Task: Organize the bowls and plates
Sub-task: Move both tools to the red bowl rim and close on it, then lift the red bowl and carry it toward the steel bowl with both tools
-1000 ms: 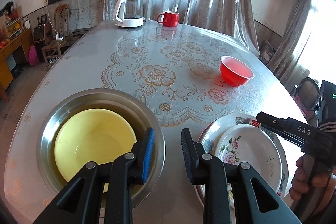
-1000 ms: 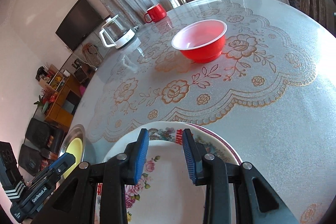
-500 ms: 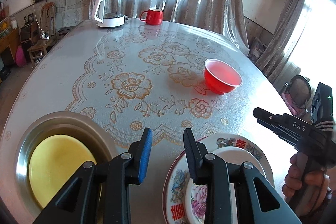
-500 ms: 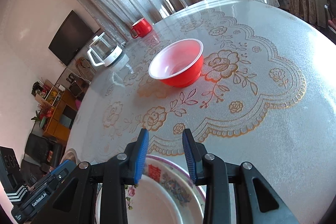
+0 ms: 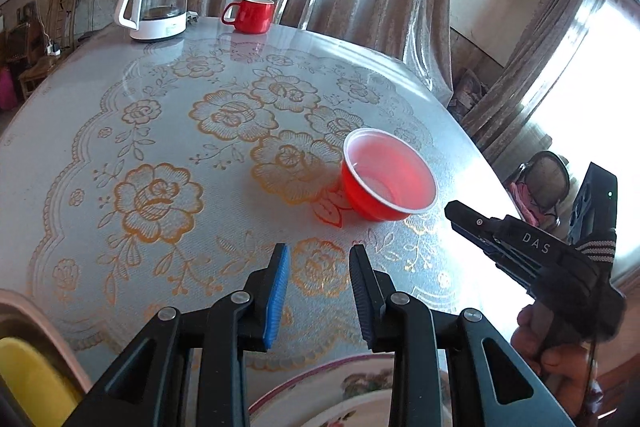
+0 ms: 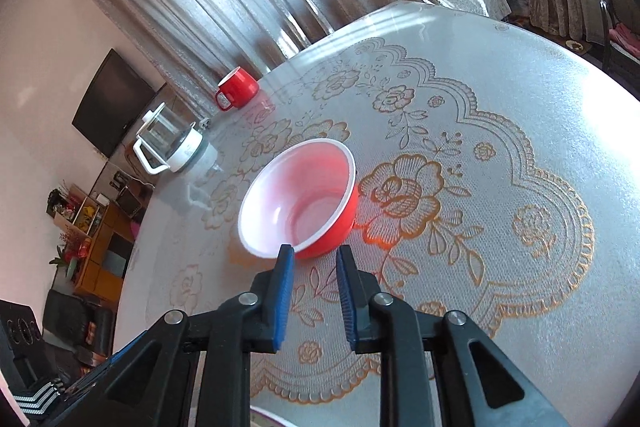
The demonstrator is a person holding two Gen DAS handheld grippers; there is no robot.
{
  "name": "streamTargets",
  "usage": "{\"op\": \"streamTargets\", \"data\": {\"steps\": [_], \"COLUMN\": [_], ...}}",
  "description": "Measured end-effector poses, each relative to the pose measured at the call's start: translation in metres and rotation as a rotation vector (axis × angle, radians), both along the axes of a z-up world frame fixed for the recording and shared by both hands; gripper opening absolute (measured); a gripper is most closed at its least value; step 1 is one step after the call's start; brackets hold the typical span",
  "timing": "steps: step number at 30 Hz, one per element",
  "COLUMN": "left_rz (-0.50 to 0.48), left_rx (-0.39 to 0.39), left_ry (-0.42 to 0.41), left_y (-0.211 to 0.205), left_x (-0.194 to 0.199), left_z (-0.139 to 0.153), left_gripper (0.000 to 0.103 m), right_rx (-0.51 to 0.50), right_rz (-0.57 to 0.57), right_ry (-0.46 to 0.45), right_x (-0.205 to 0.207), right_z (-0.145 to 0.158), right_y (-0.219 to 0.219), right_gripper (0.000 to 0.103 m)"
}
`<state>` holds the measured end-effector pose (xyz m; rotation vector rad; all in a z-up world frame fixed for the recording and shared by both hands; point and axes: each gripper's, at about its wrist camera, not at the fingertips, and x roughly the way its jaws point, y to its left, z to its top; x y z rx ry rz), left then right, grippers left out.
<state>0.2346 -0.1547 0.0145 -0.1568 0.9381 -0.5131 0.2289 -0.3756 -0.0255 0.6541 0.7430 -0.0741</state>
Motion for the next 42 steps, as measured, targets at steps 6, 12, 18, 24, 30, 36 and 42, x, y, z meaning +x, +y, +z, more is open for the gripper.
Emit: {"op": "streamTargets", "data": {"steps": [6, 12, 18, 24, 30, 36, 42], "left_rz": [0.003, 0.012, -0.004, 0.023, 0.101, 0.142, 0.15], "left_rx": [-0.049, -0.06, -0.084, -0.102, -0.093, -0.045, -0.036], "left_ry": [0.056, 0.098, 0.146, 0.134, 0.15, 0.133, 0.112], "left_y": [-0.028, -0.053, -0.055, -0.028, 0.012, 0.044, 0.069], "left_x": [0.038, 0.065, 0.068, 0.05, 0.023, -0.012, -0.041], "left_z": [-0.011, -0.025, -0.038, -0.027, -0.022, -0.018, -0.019], "left_gripper": [0.032, 0.03, 0.014, 0.014, 0.014, 0.014, 0.014], "right_rx": [0.01, 0.014, 0.02, 0.055, 0.085, 0.093, 0.103], "right_rz": [-0.033, -0.027, 0.003, 0.026, 0.102, 0.179, 0.22], "right_ry": [0.024, 0.034, 0.033, 0.034, 0.044, 0.063, 0.074], "right_x": [0.026, 0.038, 0.043, 0.037, 0.027, 0.011, -0.005], "right_z": [-0.009, -0.016, -0.018, -0.017, -0.014, -0.014, -0.016], "right_y": [-0.016, -0.021, -0.014, -0.001, 0.029, 0.066, 0.091], "right_gripper": [0.021, 0.014, 0.008, 0.008, 0.008, 0.008, 0.009]}}
